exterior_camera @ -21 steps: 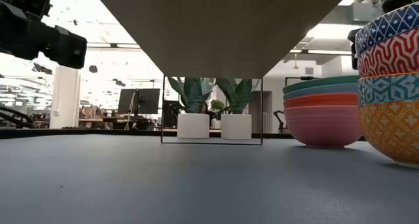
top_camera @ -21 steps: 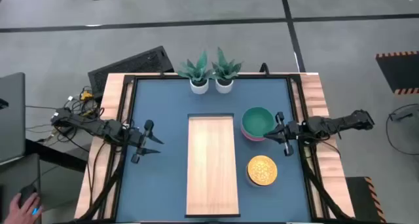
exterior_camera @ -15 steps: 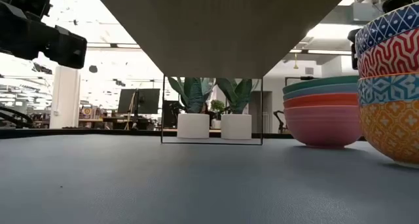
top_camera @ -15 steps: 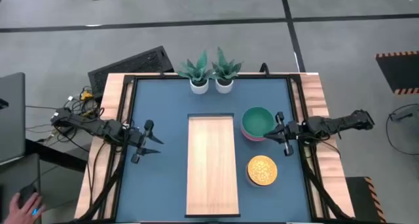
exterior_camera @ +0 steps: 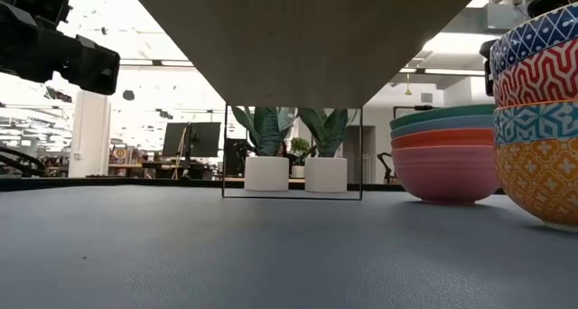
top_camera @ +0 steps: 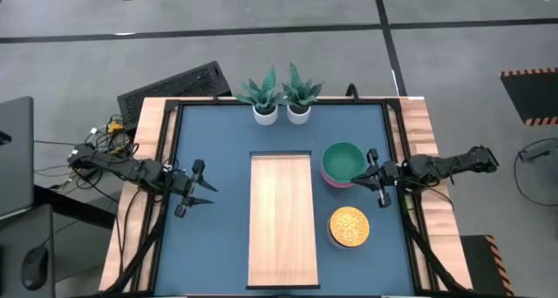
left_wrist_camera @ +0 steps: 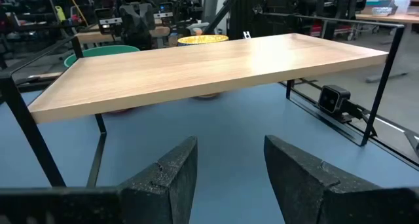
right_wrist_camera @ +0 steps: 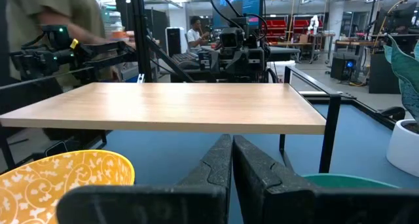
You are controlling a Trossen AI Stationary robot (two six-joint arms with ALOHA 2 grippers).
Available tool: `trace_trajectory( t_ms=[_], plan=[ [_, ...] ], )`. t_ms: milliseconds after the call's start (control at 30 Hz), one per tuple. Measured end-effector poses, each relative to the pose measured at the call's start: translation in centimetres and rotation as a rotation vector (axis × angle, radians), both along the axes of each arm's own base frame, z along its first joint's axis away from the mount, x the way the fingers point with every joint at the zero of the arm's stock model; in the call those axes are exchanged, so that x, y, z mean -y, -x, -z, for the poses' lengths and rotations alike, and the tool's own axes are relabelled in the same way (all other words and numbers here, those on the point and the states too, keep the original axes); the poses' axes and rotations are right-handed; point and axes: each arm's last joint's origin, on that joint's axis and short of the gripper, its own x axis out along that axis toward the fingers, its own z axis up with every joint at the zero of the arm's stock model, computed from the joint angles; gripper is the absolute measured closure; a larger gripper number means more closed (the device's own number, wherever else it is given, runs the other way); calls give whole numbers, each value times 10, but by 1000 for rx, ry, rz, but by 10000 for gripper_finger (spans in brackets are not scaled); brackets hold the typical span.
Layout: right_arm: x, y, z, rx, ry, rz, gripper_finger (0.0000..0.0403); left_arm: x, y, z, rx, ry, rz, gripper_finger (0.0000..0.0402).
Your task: Place and stack bowls onto a shelf
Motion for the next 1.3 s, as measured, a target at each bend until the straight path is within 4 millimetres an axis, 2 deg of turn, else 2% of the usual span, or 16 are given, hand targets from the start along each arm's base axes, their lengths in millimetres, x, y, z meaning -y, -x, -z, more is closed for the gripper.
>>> trace_trajectory(
  t_ms=[933,1133,1300],
  plan=[
    [0,0,0,0,0,1,363,0,0,0,1,2,0,236],
    [0,0,0,1,1,1,363,0,0,-1,-25,108,-21,236],
    [0,0,0,22,194,10,363,-4,-1,-7,16,289,-152,236]
  ],
)
